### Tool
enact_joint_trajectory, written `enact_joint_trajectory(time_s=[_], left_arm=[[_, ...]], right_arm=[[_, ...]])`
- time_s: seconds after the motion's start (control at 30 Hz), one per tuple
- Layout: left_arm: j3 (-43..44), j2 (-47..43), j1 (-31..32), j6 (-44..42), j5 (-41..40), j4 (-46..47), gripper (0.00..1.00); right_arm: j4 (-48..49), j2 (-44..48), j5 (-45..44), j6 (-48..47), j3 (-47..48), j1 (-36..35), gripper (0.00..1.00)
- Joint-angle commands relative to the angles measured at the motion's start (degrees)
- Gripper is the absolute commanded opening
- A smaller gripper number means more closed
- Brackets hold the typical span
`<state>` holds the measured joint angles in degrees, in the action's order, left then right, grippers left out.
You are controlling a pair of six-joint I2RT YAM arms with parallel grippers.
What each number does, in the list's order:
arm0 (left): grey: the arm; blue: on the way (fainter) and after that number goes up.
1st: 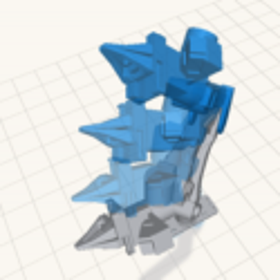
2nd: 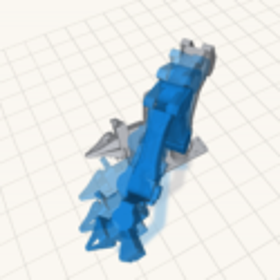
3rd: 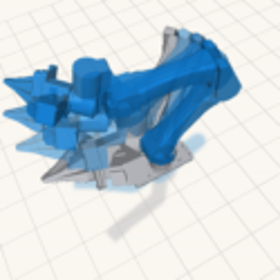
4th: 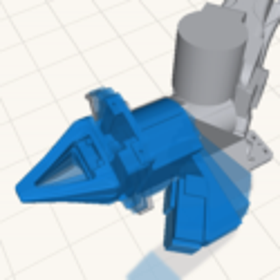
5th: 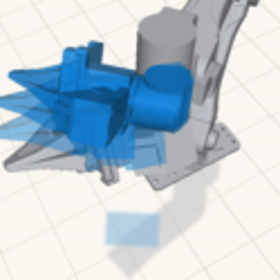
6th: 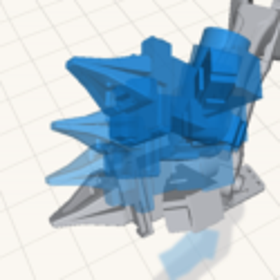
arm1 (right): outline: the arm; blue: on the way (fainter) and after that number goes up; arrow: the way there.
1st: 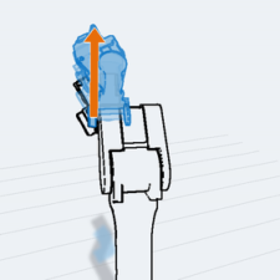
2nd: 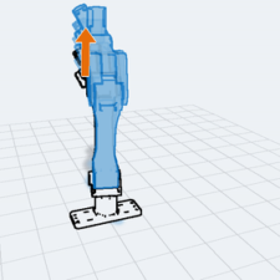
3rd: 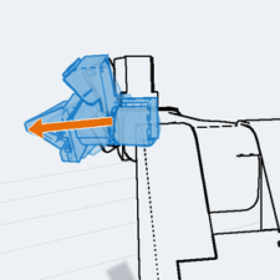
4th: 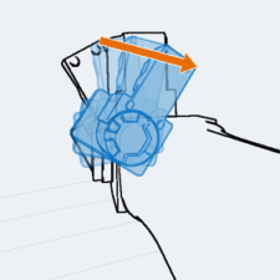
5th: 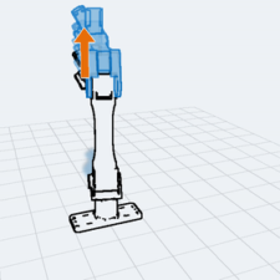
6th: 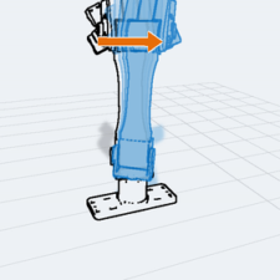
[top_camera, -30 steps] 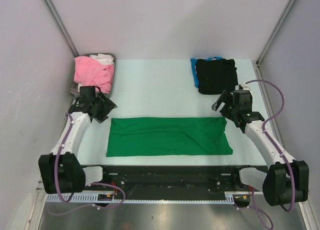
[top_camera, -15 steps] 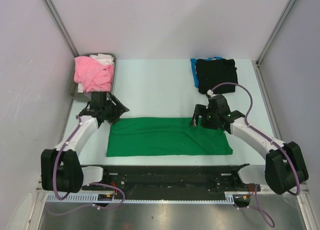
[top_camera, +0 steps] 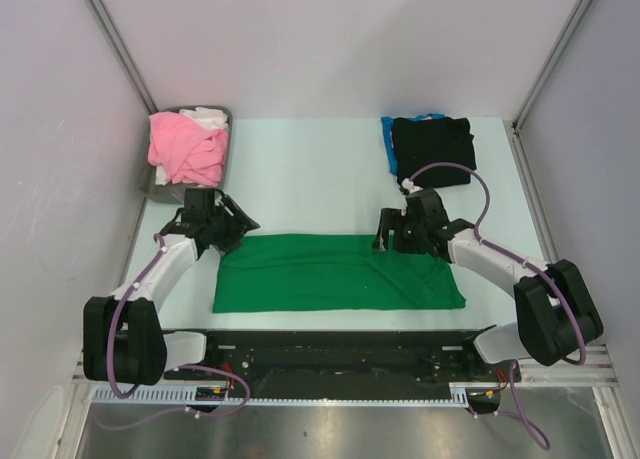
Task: Fold and stack the t-shirts
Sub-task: Fold the tshirt
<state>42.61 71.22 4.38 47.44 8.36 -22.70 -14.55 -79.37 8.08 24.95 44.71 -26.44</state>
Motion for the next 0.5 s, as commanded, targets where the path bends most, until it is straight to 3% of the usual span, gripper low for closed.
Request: enact_joint_trajectory(time_s=[0.0,0.3,0.4,0.47], left_arm=[[-0.2,-0.7,0.1,-1.6,1.0,1.7,0.72],[-0.1,-0.6,-0.3,-2.0,1.1,1.5,0.72],[0.0,-0.6,-0.5,-2.2,1.1,1.5,0.72],[0.1,-0.4,-0.6,-2.2,1.1,1.3,0.72]], right_arm=[[4.1,-3.0,0.4,-1.3,1.4,-0.5,0.80],[4.7,-5.5,-1.3,-2.2,1.3,-1.1,0.75],[4.5,-5.3,-1.7,-2.2,1.3,-1.3,0.56],[4.1,-4.8,-2.4,-2.2,1.3,-1.4,0.38]])
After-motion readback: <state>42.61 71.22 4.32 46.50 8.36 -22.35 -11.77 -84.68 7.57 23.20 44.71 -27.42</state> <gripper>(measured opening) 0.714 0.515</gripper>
